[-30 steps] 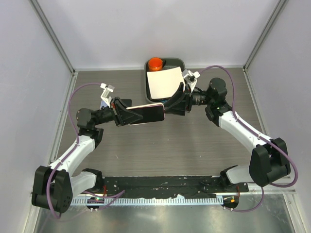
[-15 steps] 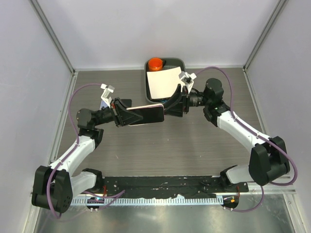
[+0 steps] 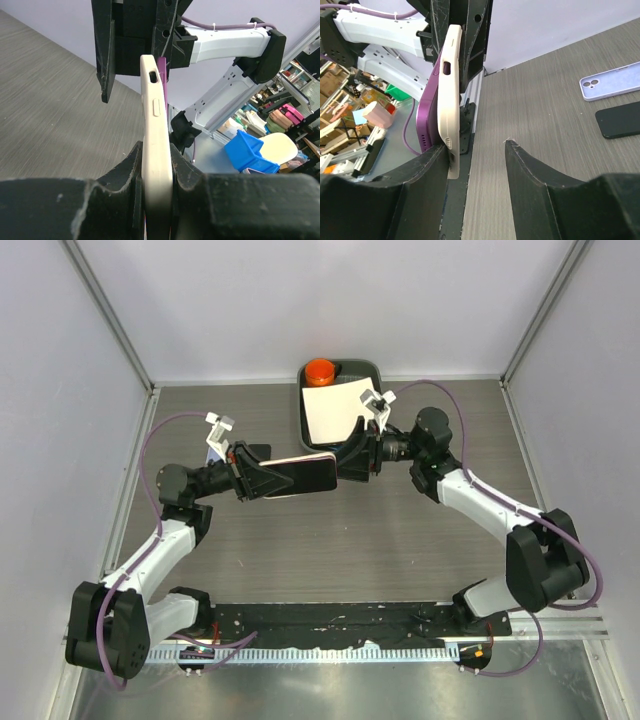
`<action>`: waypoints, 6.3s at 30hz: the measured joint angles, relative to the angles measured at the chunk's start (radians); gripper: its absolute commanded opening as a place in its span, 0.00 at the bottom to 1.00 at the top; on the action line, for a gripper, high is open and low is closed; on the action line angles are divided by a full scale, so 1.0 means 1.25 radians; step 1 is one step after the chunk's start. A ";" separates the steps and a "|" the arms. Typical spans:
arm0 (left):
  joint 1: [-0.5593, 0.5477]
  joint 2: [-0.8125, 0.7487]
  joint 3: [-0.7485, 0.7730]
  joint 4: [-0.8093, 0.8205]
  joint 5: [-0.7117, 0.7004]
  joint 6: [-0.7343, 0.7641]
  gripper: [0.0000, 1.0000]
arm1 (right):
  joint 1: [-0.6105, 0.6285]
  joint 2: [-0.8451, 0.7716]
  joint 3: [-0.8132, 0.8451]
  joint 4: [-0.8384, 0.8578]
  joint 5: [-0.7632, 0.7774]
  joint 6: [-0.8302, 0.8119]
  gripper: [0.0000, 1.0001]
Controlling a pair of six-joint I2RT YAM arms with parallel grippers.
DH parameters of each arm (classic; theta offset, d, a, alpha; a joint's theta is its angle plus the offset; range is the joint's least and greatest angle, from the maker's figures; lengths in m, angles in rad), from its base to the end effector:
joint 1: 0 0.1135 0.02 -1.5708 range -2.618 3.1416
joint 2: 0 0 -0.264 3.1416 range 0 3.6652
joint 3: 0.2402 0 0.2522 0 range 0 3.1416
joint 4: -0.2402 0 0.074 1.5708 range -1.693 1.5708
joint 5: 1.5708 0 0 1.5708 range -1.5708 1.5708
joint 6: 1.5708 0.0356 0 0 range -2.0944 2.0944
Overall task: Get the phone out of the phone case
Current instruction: Remove the phone case from the phone.
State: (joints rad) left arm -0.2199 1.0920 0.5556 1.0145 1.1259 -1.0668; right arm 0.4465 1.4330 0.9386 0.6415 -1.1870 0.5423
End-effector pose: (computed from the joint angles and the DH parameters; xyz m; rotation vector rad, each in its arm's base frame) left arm 0.2066 -0.0791 0.3153 0.5917 1.4793 -1.6488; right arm 0.2692 0.1655 0.3244 -1.0142 1.4336 1.5823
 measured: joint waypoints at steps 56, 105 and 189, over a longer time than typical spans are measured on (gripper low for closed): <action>0.010 0.000 -0.012 0.026 0.009 -0.019 0.00 | 0.073 0.076 -0.019 0.217 0.024 0.179 0.46; 0.043 -0.002 -0.025 -0.031 -0.103 0.047 0.65 | 0.048 0.079 -0.019 0.107 0.042 0.171 0.01; -0.280 0.051 0.280 -1.159 -0.510 1.322 0.96 | 0.091 0.340 0.202 -0.402 -0.023 0.014 0.01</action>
State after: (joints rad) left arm -0.5694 1.1557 0.9051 -0.4339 0.4881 0.5861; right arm 0.5602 1.8576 1.1915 0.1387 -1.2160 0.5602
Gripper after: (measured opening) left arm 0.994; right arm 0.185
